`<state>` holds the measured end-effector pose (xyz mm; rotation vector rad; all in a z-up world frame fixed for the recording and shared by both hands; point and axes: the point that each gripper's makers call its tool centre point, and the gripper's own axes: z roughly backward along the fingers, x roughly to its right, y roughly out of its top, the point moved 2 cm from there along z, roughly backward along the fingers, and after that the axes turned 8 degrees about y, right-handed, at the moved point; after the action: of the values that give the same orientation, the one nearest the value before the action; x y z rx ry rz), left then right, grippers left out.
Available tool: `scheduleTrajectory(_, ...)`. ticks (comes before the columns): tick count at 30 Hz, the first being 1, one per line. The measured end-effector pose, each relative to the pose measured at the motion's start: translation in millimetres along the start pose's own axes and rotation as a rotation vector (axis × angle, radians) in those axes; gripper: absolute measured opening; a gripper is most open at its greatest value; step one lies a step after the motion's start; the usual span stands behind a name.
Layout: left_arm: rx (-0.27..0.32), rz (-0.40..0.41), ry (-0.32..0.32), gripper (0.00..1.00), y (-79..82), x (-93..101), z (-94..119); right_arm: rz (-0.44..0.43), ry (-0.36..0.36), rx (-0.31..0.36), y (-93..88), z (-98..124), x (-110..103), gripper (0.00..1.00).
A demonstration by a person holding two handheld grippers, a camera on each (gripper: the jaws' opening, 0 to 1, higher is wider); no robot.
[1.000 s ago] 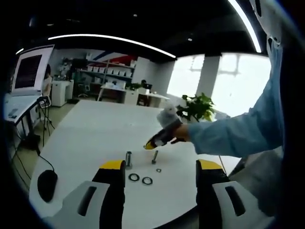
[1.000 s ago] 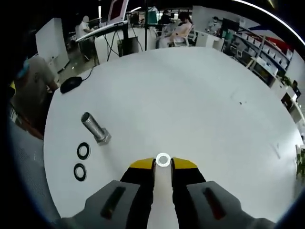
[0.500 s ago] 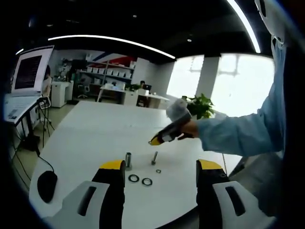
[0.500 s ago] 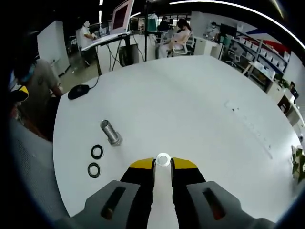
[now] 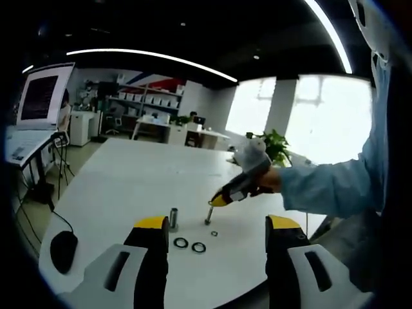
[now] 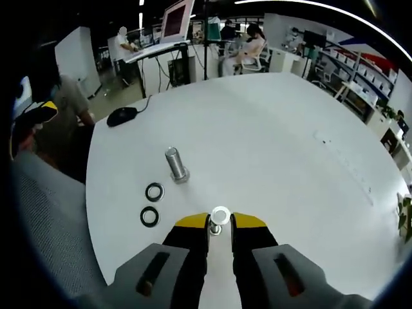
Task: Place the washer onto the threaded stud by aligning its center hole with the stud, sliding it down to the base, and recovering from edge contact or off-axis alignment until the washer reaches the visible bottom stop.
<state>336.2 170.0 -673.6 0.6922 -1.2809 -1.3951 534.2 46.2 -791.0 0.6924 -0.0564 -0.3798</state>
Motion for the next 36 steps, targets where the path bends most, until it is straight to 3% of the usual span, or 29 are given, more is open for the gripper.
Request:
scheduleTrajectory(16,0.001,-0.001,0.004,0.59,0.3,-0.6,0.0,-0.020,0.026,-0.055,-19.3,-13.2,-6.5,0.14)
scheduleTrajectory(28,0.000,-0.003,0.001,0.59,0.2,0.0,-0.2,-0.013,0.011,0.030,2.1,2.4,-6.4,0.14)
scheduleTrajectory(36,0.003,-0.003,0.000,0.59,0.7,0.1,0.0,-0.012,-0.001,0.018,-6.5,10.4,-9.1,0.14)
